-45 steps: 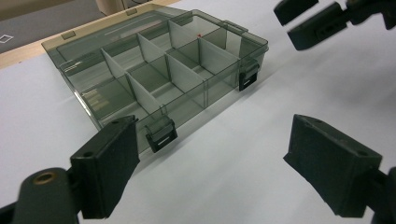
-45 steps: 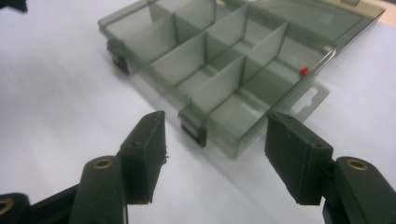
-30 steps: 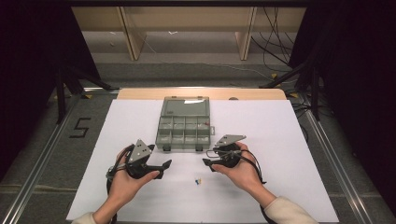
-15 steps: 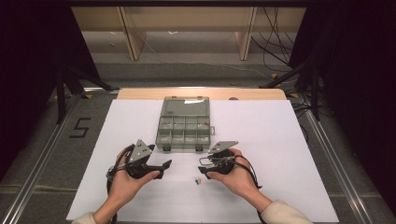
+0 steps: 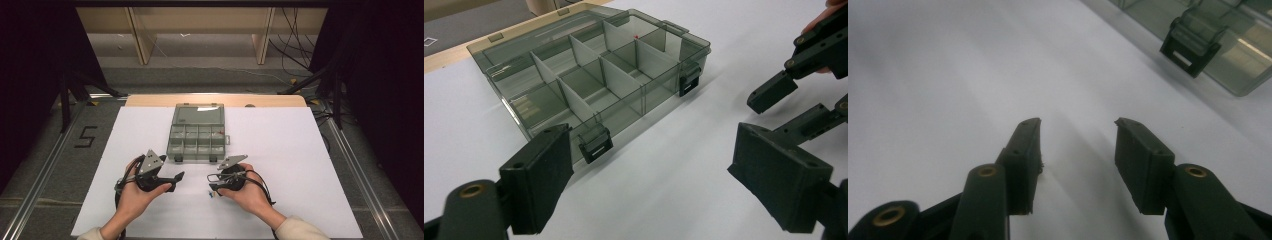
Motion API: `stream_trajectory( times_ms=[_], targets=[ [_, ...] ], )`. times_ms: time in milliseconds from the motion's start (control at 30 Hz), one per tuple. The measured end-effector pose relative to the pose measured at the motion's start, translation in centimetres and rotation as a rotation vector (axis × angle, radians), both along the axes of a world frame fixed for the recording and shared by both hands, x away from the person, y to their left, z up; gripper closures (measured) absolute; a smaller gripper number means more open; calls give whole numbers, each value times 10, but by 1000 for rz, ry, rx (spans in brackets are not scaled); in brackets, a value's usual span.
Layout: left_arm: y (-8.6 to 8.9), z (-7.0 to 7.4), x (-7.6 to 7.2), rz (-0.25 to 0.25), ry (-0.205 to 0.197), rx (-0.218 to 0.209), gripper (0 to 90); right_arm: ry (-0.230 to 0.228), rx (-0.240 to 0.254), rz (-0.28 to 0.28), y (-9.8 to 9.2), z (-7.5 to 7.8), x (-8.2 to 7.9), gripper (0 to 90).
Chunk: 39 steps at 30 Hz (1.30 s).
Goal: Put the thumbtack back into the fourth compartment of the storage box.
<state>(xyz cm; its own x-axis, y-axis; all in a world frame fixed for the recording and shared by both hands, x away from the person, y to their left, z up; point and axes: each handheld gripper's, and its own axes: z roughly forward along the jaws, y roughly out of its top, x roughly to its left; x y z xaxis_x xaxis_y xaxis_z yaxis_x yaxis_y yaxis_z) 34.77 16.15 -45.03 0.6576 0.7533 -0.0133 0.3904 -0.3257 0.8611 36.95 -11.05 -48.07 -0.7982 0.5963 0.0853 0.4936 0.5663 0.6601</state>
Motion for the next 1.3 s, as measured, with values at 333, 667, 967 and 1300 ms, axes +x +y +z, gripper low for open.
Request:
stream_trajectory(
  times_ms=[333,667,967,1300],
  targets=[
    [0,0,-1,8,1,1,159,36,-15,35,6,1,-7,602],
    [1,1,0,-4,-9,12,159,44,-46,43,5,1,-9,665],
    [0,1,-1,9,1,-2,159,27,-84,56,7,1,-12,733],
    [0,0,0,-6,-5,11,159,19,-102,42,7,2,-12,831]
  ],
)
